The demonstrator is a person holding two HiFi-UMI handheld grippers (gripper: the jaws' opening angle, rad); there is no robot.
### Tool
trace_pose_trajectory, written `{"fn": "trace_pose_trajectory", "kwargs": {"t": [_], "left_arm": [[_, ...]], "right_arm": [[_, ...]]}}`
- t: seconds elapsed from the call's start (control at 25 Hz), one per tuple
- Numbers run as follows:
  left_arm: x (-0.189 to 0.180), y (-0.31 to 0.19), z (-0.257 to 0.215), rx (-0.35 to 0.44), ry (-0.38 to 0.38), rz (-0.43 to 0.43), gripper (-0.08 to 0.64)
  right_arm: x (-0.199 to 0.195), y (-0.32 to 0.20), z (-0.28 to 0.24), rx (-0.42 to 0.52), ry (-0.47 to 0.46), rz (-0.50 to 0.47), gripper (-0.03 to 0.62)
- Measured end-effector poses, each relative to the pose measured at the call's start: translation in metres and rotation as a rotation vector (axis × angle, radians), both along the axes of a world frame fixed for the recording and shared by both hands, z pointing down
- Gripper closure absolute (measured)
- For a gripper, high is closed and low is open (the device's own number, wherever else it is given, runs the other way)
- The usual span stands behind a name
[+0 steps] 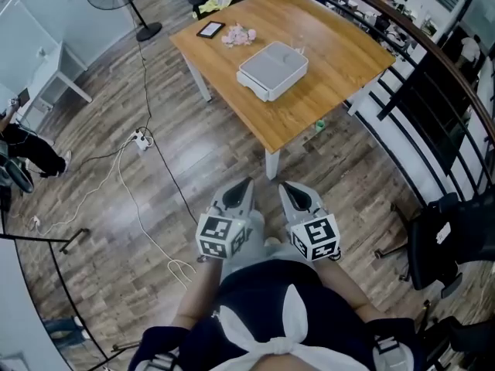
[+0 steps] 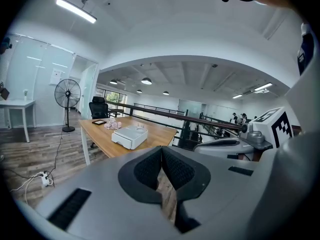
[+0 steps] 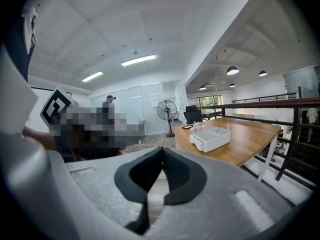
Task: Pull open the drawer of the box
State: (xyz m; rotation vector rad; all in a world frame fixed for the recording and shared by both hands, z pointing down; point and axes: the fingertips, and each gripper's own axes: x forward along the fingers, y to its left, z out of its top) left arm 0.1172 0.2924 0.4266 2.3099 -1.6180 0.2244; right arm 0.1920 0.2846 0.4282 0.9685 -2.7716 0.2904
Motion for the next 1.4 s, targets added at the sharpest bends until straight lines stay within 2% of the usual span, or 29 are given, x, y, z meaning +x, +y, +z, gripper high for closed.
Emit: {"fn": "trace_pose_trajectory", "kwargs": {"t": [0.36, 0.8, 1.0, 1.24, 1.28, 1.4], "left_arm": [[-0.049, -0.076, 0.008, -0.070, -0.005, 0.034, 0.541], [-0.130, -0.184, 0.008, -0.098, 0.010, 0.104, 0.541], [-0.150, -0.215, 0.013, -0.100, 0.009, 0.152, 0.541], [-0.165, -0.247, 0.021, -0.095, 0.052, 0.186, 0.540], [-0.165, -0.254, 0.023, -0.091, 0.059, 0.187, 0.531], [-0.163, -0.268, 0.030, -0.099, 0.080, 0.201, 0.432]], "right_arm": [[-0.046, -0.076, 0.003, -0.024, 0.019, 0.024, 0.594], [-0.113, -0.186, 0.010, -0.054, 0.050, 0.115, 0.594], [-0.134, -0.215, 0.018, -0.072, 0.068, 0.156, 0.594], [-0.152, -0.235, 0.018, -0.054, 0.078, 0.203, 0.594], [-0.154, -0.239, 0.018, -0.049, 0.080, 0.208, 0.594], [-0.156, -0.245, 0.024, -0.054, 0.093, 0.218, 0.594]]}}
